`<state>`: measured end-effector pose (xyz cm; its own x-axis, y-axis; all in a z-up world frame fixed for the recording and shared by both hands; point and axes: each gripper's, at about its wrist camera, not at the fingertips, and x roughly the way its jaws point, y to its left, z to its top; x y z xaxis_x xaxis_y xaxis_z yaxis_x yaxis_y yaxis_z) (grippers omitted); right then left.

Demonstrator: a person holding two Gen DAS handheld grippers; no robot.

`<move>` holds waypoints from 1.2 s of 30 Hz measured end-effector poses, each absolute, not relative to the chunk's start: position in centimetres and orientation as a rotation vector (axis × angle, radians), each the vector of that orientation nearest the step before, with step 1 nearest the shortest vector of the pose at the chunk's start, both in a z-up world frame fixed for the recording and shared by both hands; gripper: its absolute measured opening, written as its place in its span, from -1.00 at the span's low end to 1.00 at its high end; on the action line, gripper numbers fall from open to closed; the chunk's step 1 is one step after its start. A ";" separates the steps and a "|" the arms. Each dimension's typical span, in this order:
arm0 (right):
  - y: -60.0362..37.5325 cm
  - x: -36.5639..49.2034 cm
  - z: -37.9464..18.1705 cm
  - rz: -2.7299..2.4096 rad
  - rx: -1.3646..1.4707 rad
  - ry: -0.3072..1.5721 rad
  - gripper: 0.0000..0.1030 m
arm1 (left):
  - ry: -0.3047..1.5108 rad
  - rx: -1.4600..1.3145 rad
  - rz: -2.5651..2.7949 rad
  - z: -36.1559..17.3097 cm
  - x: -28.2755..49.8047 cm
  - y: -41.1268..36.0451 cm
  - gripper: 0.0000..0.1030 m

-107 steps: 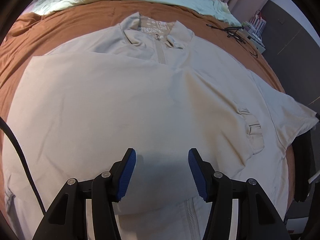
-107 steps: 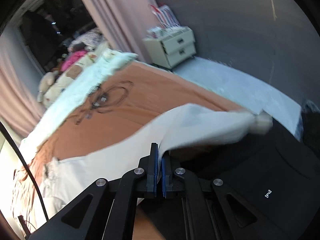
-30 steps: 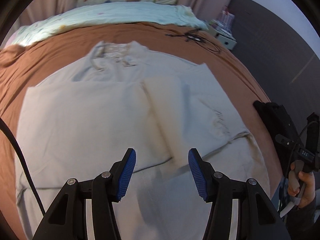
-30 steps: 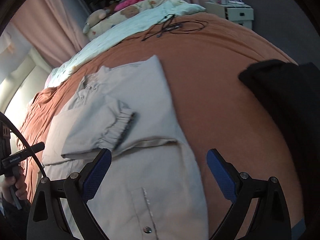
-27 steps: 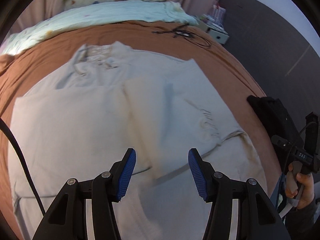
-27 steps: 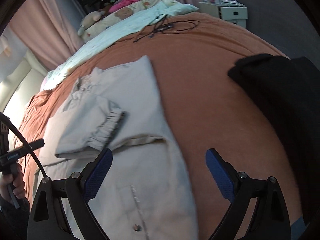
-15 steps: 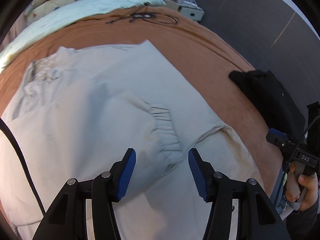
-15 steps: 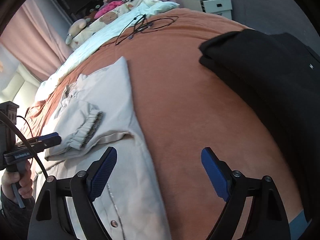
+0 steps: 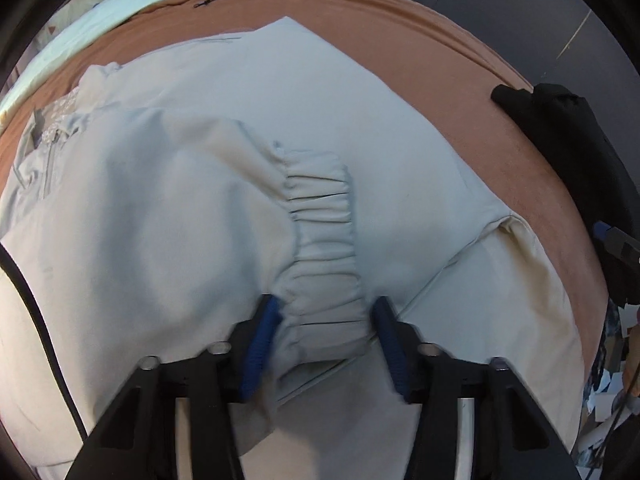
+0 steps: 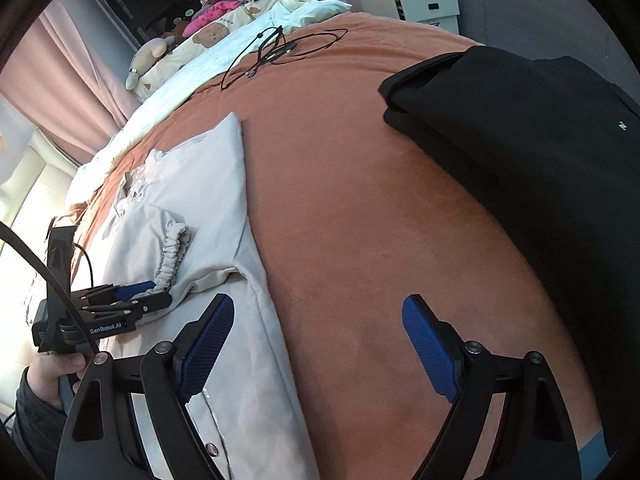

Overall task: Fold large clothes
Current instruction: 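Move the left gripper to the second sleeve's elastic cuff and grasp it, then pull the elastic cuff with the left gripper to straighten the sleeve, release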

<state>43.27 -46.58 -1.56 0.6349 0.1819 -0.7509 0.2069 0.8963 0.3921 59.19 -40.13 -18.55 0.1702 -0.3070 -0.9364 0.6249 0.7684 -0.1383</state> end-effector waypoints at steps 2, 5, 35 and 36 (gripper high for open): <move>-46.0 43.7 -1.7 0.000 0.473 0.895 0.66 | 1.243 0.273 -0.685 -18.3 59.5 -39.3 -0.26; -45.2 44.6 -2.0 0.019 0.468 0.901 0.66 | 1.223 0.263 -0.681 -17.1 59.5 -38.2 -0.37; -38.5 50.3 -2.7 0.096 0.356 0.965 0.66 | 1.141 -0.083 -0.204 -9.5 60.6 -7.9 0.21; -38.4 50.3 -2.7 0.092 0.354 0.968 0.66 | 1.141 -0.091 -0.198 -9.8 60.4 -7.8 0.21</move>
<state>50.28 -38.36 -2.68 0.5677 0.2332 -0.7895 0.0802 0.9388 0.3350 60.39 -7.77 -9.83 0.4013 -0.2024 -0.8933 0.1099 0.9789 -0.1724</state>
